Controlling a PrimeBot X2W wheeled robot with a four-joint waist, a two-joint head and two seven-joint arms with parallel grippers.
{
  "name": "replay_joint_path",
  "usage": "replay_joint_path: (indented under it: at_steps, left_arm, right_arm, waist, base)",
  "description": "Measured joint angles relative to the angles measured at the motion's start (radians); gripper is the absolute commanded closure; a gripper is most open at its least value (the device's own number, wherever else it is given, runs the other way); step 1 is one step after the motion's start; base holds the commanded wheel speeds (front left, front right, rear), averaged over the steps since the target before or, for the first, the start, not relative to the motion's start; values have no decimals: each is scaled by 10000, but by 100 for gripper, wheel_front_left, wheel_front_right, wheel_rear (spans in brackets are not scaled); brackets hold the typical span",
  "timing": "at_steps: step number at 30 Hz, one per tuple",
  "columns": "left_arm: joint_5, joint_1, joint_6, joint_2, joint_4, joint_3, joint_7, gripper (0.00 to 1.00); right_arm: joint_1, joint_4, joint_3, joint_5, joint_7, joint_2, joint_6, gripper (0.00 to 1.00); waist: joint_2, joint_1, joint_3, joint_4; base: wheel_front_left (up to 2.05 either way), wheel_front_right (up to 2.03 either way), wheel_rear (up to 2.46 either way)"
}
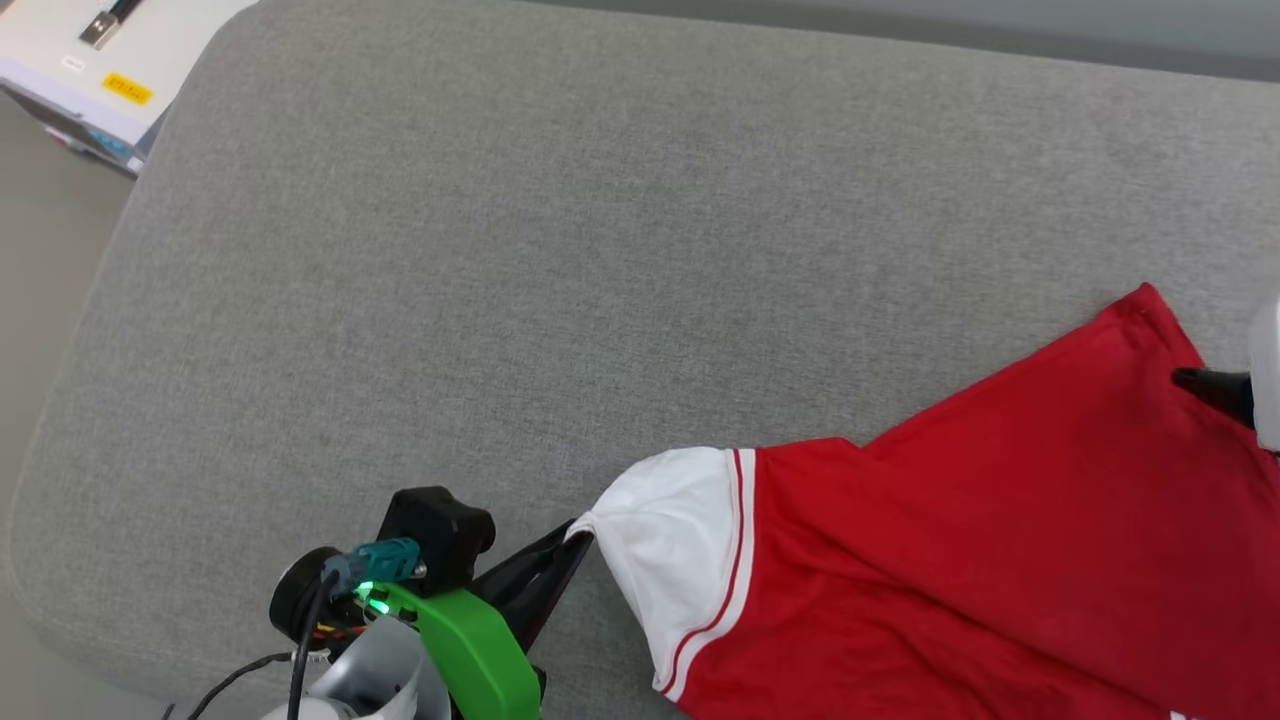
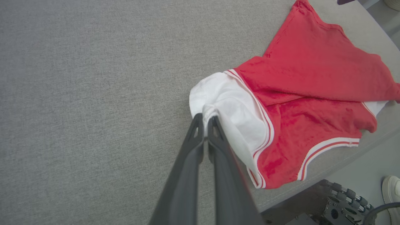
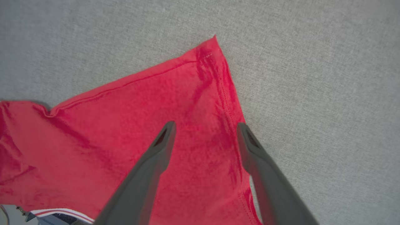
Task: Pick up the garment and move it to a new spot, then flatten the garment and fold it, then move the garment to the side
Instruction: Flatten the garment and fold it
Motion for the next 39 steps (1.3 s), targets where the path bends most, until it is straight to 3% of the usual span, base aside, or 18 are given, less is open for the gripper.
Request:
replay_joint_path:
  at_steps: [9,18,19,20,22,39]
  left_arm:
    - [38,-113,-35,-182,136,-2,-136,100]
    - [42,-366,-105,-192,226,84,-209,100]
    - [42,-366,-105,-190,232,86,-213,100]
    - [42,-366,-105,-190,240,88,-219,100]
    - [46,-366,-105,-192,253,86,-221,100]
    - [38,-365,-180,-46,380,132,-290,100]
  right_arm:
    - [-763,1565,437,-278,-656,-491,0,0]
    - [-915,2057,1139,-102,-669,-1101,0,0]
    - [-896,2084,1195,-75,-658,-1156,0,16]
    - [-882,2098,1223,-31,-656,-1198,0,59]
    - [-877,2103,1241,-2,-662,-1229,0,100]
    - [-878,3018,1363,564,-3323,-805,0,100]
  waist:
    - [0,1,899,740]
    - [0,1,1375,1238]
    - [0,0,1398,1265]
    - [0,0,1410,1283]
    - [0,0,1413,1283]
    - [0,1,523,866]
  base:
    - [0,0,0]
    - [0,0,0]
    - [0,0,0]
    - [0,0,0]
    - [0,0,0]
    - [0,0,0]
